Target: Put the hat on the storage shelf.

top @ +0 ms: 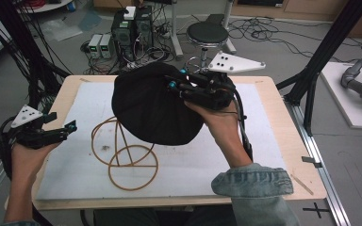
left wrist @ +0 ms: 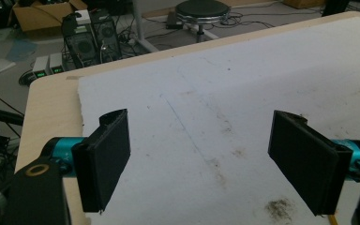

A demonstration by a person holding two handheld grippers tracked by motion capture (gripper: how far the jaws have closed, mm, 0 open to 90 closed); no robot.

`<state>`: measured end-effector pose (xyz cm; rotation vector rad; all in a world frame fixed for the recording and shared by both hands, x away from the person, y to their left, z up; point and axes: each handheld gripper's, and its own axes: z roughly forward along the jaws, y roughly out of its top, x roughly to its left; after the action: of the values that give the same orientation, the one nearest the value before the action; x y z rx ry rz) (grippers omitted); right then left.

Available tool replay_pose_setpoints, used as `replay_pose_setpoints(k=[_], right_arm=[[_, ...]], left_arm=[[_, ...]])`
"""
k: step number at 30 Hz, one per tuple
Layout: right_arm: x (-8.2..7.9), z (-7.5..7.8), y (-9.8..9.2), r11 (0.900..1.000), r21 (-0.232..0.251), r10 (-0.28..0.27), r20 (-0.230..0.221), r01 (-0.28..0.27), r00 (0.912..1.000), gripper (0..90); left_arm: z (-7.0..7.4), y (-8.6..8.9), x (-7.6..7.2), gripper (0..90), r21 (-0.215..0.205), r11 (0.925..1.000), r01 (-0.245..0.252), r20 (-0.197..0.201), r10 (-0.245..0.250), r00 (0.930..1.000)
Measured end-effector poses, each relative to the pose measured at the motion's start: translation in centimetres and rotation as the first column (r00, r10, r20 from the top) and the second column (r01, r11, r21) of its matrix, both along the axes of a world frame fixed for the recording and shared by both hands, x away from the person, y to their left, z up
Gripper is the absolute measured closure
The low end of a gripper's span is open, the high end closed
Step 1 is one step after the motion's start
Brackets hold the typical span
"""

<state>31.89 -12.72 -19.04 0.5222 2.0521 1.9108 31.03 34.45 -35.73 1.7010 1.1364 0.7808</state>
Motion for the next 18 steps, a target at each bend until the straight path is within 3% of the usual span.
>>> replay_pose_setpoints(k=[8, 18], right_arm=[[-0.5, -0.1, 1.4, 0.999, -0.011, 0.045, -0.005, -0.045, 0.999, 72.1], [-0.9, -1.4, 4.0, 0.994, -0.048, 0.099, -0.039, -0.101, 0.9943, 71.6]], left_arm=[[0.0, 0.0, 0.0, 21.5, -0.001, 1.0, -0.003, 0.001, 0.003, 1.0], [0.0, 0.0, 0.0, 21.5, 0.002, 1.0, -0.001, -0.001, 0.001, 1.0]])
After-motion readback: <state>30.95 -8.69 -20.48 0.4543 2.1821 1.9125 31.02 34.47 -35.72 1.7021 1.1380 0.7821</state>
